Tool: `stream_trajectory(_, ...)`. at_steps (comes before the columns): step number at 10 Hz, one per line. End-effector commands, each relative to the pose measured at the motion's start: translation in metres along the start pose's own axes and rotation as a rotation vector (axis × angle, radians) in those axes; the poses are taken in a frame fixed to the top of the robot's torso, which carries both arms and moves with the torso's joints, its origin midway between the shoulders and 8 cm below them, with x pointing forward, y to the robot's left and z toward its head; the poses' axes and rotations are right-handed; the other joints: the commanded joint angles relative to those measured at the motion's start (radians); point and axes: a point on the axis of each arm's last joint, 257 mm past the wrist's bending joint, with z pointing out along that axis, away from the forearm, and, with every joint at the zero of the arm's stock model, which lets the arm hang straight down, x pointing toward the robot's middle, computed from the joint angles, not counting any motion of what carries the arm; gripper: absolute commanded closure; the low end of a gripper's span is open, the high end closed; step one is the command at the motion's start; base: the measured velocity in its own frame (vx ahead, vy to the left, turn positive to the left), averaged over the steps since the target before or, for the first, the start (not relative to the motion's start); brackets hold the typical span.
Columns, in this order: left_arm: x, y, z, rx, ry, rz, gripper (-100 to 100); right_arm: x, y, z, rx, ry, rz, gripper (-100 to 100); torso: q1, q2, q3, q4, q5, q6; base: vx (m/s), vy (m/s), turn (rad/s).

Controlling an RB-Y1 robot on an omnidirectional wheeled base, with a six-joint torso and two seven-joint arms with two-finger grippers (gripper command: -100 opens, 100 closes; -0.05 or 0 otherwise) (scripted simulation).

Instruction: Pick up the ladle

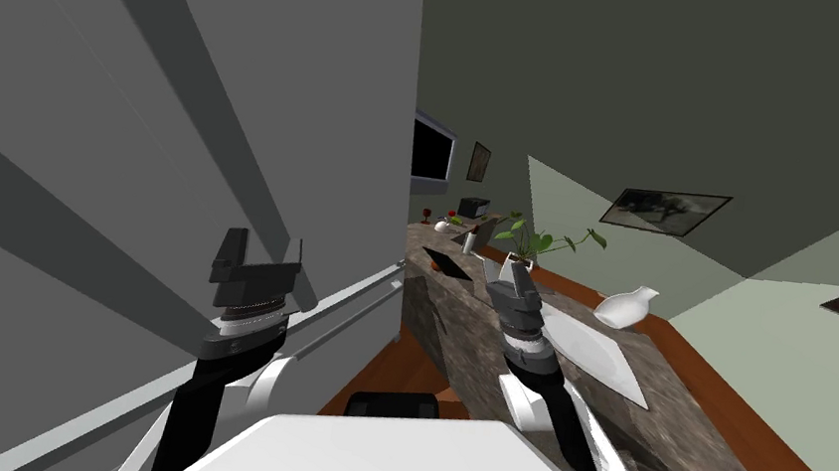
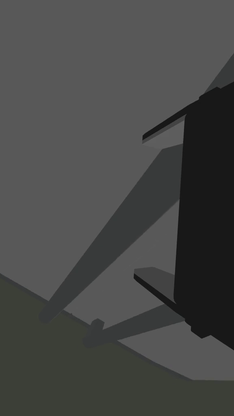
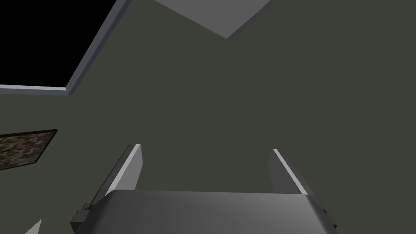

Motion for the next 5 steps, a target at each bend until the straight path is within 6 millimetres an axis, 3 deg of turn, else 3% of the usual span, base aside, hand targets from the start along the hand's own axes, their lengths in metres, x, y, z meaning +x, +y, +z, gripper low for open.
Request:
stream_trajectory(1,0.000,0.000,0.000,0.000,0.000,0.000,0,0.007,-0.001,0.001,0.001,0.058,-0.031,-100,0.000,0.000,0.000,0.000,0.000,0.000,-0.013,-0.004,0.129)
stream_trajectory(5,0.001,0.000,0.000,0.001,0.002,-0.003,0,0.023,-0.005,0.000,0.006,0.189,-0.092,-100,0.007,0.005,0.003,0.001,0.003,-0.004,-0.011,-0.006,0.085)
